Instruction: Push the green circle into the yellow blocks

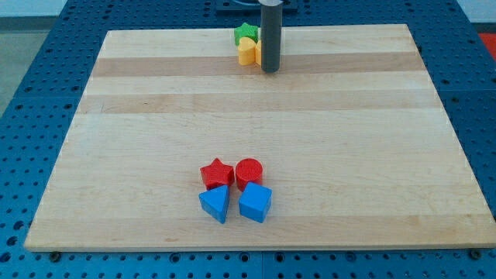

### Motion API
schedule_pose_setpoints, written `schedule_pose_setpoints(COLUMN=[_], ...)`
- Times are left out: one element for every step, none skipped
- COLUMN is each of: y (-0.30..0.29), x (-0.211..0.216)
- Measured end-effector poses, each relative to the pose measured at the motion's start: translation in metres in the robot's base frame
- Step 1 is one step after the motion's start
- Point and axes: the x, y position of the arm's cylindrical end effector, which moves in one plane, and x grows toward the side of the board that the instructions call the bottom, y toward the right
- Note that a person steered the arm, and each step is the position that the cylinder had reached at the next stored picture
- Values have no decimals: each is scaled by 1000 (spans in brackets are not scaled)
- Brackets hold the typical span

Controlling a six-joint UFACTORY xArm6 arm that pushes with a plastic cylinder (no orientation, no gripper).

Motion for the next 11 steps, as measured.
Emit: schedule_pose_setpoints(y=[0,16,45,59,63,65,64,39,18,16,9], x=[0,1,1,-2,-26,-55,-83,-97,-98,-90,-64])
